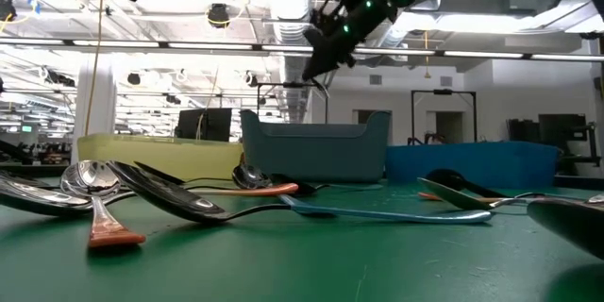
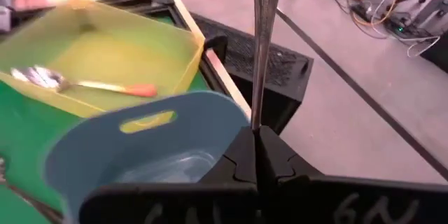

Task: Sort silverware by color (type)
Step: Put the black spoon into the light blue bin

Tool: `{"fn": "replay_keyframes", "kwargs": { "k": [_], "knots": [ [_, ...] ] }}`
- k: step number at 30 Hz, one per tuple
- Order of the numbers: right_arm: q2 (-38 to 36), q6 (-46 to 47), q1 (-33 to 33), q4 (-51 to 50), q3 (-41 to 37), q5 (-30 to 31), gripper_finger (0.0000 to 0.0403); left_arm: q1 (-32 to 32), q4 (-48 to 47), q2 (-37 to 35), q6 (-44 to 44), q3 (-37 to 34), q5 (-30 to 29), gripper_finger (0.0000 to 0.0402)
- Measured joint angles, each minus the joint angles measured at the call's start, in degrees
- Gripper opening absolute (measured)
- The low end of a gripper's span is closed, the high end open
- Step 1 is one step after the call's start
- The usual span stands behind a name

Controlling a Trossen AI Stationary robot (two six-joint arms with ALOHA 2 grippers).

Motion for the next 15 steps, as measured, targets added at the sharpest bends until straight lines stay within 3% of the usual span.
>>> {"fn": "replay_keyframes", "kwargs": {
  "k": [8,15],
  "knots": [
    [2.02,-6.32,-0.76,-7.06,-0.24,-4.86,0.0005,2.30,0.41,0.00,-0.39,0.00,-2.59,0.0176],
    [2.82,-9.56,-0.55,-7.54,-4.43,-5.65,0.0007,3.64,0.10,0.00,-0.43,0.00,-2.56,0.0176]
  ]
}}
